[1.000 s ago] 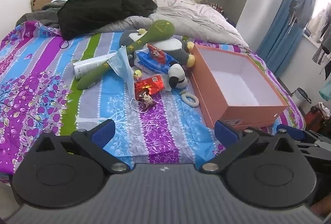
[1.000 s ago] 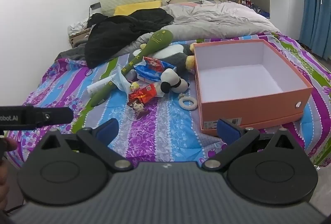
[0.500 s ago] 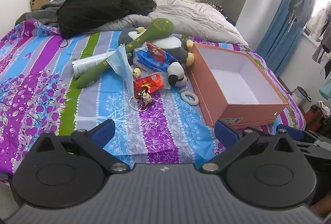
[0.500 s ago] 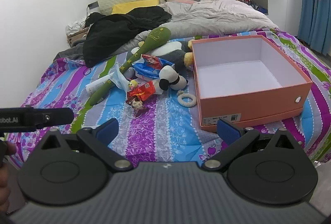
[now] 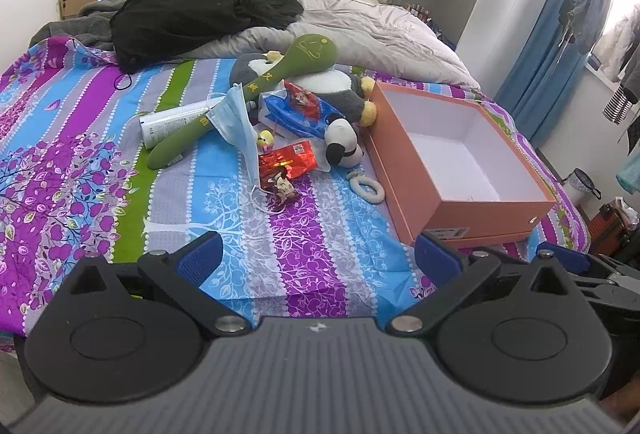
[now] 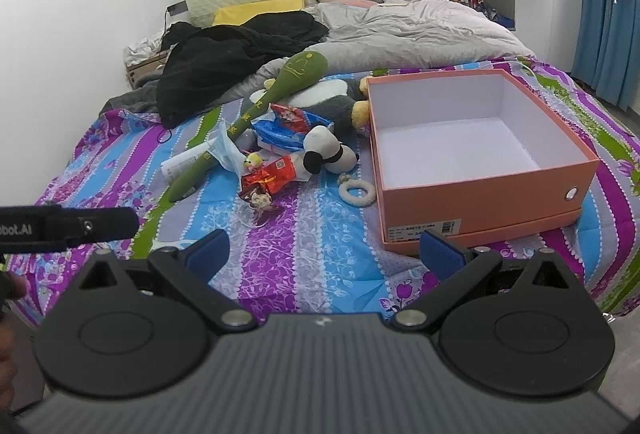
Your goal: Organize soft objects
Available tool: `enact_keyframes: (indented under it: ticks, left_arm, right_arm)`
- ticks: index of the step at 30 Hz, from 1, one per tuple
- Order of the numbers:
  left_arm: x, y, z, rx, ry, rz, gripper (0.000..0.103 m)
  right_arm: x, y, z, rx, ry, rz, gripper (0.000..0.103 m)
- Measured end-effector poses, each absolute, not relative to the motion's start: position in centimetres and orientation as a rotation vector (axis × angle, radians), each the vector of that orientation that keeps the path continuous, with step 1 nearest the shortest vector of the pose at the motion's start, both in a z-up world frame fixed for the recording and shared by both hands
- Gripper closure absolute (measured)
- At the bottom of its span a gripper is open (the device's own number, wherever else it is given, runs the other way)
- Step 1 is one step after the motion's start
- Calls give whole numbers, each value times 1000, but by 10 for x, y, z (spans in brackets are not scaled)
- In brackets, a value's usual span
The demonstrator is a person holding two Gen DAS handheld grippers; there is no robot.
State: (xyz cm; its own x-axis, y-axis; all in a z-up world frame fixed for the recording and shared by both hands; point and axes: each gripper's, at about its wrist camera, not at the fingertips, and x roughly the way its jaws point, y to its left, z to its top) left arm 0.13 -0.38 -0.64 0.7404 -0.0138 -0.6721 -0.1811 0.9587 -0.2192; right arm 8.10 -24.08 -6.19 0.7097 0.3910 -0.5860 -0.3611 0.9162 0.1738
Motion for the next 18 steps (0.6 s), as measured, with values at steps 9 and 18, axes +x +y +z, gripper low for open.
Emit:
enact_keyframes:
  ticks: [9,18]
  left_arm:
    - [1,-4,-6,-271,730,87,0]
    - [1,-7,-6,-269,733,89,0]
  right_arm:
    - [82,-243,-62,51,661,409,0]
    - [83,-242,-63,58,678,406,0]
